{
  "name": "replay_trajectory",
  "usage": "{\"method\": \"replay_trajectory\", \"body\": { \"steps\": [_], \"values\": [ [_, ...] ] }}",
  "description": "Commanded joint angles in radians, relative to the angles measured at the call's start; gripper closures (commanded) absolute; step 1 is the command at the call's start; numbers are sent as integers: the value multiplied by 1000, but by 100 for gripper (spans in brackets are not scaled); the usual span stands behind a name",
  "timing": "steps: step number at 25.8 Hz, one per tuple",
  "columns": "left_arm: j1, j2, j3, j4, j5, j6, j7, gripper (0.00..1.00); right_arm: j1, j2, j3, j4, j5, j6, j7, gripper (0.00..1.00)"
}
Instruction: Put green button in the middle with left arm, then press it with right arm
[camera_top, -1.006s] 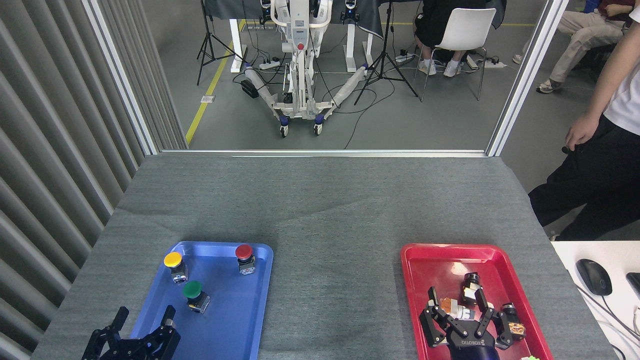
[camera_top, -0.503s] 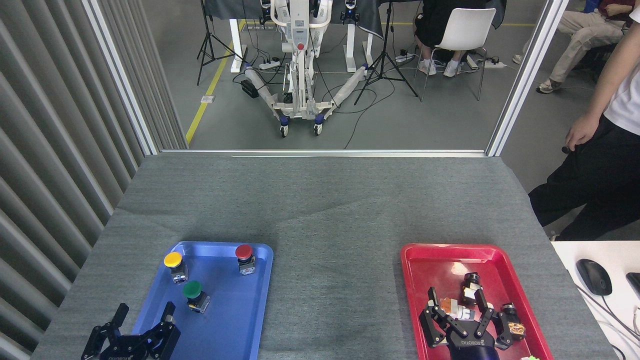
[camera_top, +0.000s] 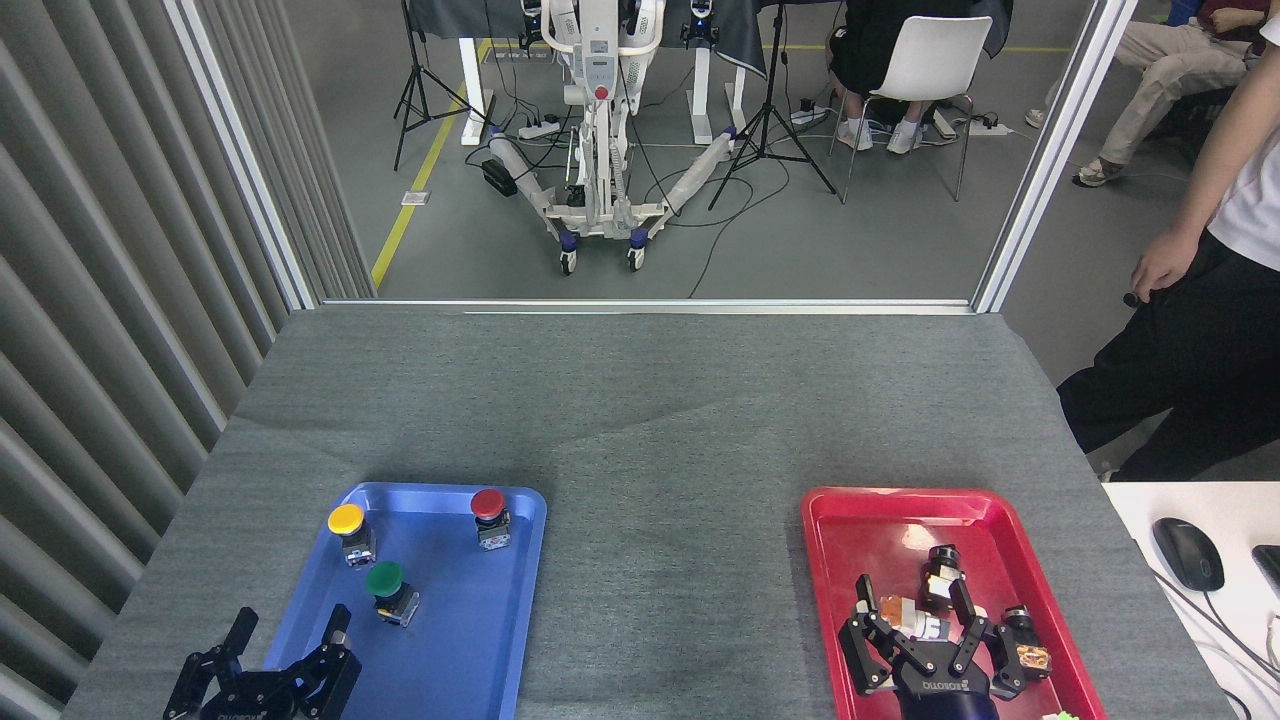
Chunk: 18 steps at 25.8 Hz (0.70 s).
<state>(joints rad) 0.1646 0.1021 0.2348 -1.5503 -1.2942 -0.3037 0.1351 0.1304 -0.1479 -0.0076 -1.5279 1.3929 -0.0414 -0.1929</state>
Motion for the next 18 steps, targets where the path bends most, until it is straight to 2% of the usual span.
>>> {"method": "replay_trajectory", "body": {
  "steps": [1,18],
  "values": [
    [1,-1,0,-4,-1,-3,0,0,0,1,0,0,0,0,0,0],
    [-19,8,0,2,-1,-12,-8,0,0,-2,0,0,-2,1,-2,0]
  ]
}}
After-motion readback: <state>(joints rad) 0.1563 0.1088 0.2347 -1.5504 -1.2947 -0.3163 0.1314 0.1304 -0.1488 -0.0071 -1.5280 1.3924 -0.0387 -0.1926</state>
